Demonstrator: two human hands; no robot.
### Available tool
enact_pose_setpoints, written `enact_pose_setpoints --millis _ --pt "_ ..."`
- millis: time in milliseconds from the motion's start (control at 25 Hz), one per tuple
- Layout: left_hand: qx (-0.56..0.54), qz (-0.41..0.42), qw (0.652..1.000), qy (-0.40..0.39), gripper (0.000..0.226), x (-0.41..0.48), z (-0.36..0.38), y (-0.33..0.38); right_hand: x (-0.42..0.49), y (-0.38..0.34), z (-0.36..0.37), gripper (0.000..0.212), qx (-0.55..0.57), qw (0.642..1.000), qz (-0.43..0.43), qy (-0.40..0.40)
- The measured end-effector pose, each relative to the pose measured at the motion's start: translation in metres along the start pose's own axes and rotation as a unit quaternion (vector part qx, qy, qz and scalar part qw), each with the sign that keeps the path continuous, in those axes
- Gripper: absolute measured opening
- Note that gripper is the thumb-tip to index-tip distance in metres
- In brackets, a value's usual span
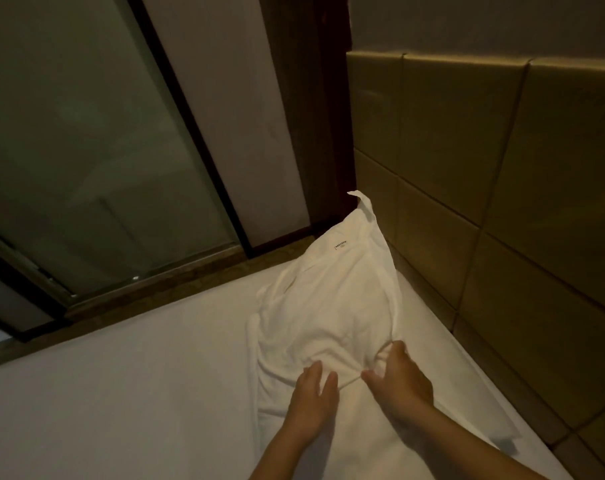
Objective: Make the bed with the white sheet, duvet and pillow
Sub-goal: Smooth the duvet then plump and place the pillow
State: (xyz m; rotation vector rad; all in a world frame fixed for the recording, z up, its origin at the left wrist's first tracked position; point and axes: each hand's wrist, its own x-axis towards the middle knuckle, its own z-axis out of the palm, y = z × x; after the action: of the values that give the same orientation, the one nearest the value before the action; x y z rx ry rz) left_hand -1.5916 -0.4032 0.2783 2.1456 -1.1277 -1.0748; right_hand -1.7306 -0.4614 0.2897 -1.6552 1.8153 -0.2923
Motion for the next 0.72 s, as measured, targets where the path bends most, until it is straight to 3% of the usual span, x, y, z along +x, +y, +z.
enact_pose_setpoints --millis 80,120,320,560,640,720 --pt "-0.042 -0.013 0.999 -0.004 0.021 -0.018 -0.023 0.002 -0.019 -0.022 0.007 0.082 0.015 0.996 -0.051 -0.078" --pt "-0.055 -0.021 0.998 -0.005 0.021 -0.026 -0.035 0.000 -0.030 -0.033 0.008 0.086 0.003 0.991 -0.077 -0.114" --pt "-0.142 -0.085 0.986 0.010 0.047 -0.062 -0.082 -0.050 -0.075 -0.081 0.021 0.073 -0.124 0.962 -0.166 -0.178" --pt "-0.207 -0.081 0.974 0.034 0.045 -0.099 -0.145 -0.088 -0.134 -0.143 0.081 0.060 -0.052 0.908 -0.307 -0.281" --pt "-0.219 -0.090 0.971 0.032 0.047 -0.110 -0.160 -0.099 -0.148 -0.158 0.101 0.055 -0.020 0.901 -0.293 -0.320" --pt "-0.160 -0.064 0.980 0.100 0.049 -0.116 -0.174 -0.115 -0.161 -0.172 0.113 0.049 -0.039 0.889 -0.299 -0.345"
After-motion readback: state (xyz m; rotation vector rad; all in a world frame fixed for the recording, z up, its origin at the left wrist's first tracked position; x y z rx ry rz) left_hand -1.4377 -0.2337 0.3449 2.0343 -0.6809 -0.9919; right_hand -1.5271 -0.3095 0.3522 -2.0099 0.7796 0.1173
